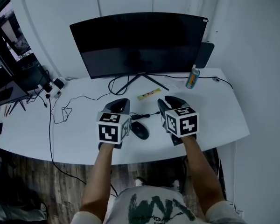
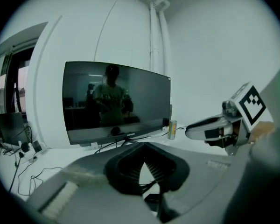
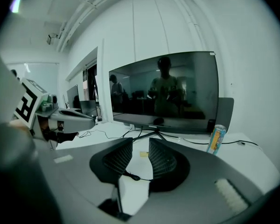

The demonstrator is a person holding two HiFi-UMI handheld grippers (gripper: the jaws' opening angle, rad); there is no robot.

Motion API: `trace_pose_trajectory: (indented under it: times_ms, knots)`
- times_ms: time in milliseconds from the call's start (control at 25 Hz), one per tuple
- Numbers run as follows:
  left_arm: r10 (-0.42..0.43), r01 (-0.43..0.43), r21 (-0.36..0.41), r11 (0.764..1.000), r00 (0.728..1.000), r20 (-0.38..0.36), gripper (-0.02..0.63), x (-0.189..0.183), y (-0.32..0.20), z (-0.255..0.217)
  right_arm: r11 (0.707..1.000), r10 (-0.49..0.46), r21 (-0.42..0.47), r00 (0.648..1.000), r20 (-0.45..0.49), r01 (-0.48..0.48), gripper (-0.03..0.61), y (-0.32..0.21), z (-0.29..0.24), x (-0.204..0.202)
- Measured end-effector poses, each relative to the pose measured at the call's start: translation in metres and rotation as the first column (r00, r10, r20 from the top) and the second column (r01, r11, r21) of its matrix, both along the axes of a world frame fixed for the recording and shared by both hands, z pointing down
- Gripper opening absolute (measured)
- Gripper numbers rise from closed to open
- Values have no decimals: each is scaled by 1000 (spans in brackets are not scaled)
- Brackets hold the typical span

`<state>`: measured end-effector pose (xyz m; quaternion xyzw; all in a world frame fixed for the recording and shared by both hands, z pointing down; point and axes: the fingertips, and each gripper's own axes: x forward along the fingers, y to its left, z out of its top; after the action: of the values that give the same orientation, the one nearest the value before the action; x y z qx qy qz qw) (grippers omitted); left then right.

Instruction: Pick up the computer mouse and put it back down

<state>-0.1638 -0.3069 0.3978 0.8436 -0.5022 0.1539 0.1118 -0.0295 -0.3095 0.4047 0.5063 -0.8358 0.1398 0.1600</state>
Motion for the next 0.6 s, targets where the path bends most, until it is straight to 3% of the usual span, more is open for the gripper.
trace_pose_trajectory:
  times_ms: [320,400,600]
  knots:
    - [14,-14,37,999,1000,8,3,-6,-5,-17,996,33,79,999,23,-35,47,0,-31,5]
    - [16,-16,45,999,1000,7,5,-9,-5,-20,994,39,97,999,28,-42,4,0,-38,3]
    - [11,-11,58,998,1000,2,5,-21,-3,-25,990,44,130,998,39,-49,-2,3,-49,-4]
